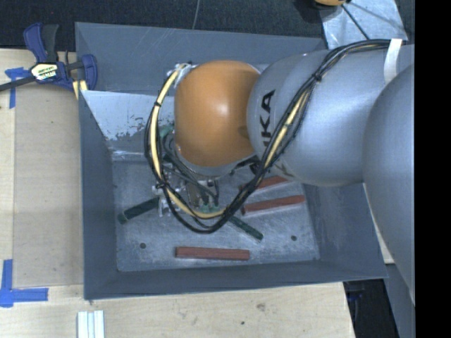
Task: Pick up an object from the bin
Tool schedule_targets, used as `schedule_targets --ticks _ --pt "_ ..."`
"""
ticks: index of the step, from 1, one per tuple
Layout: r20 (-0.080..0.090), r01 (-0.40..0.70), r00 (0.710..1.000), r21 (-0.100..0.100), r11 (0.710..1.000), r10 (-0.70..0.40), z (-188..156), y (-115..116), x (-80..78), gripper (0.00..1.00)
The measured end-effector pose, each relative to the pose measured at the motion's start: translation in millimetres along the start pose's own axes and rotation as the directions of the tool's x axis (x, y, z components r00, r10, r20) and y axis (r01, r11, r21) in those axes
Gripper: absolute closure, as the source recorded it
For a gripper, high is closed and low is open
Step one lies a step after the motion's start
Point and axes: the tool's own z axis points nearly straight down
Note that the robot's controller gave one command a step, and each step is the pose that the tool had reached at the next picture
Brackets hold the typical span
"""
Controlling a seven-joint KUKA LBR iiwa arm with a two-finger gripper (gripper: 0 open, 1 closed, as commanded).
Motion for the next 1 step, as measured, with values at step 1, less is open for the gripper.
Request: schedule_targets --ticks 1 --pt "0.001 0.014 1.0 0.0 1.0 -0.014 -116.4 -15.5 -15.2 1.0"
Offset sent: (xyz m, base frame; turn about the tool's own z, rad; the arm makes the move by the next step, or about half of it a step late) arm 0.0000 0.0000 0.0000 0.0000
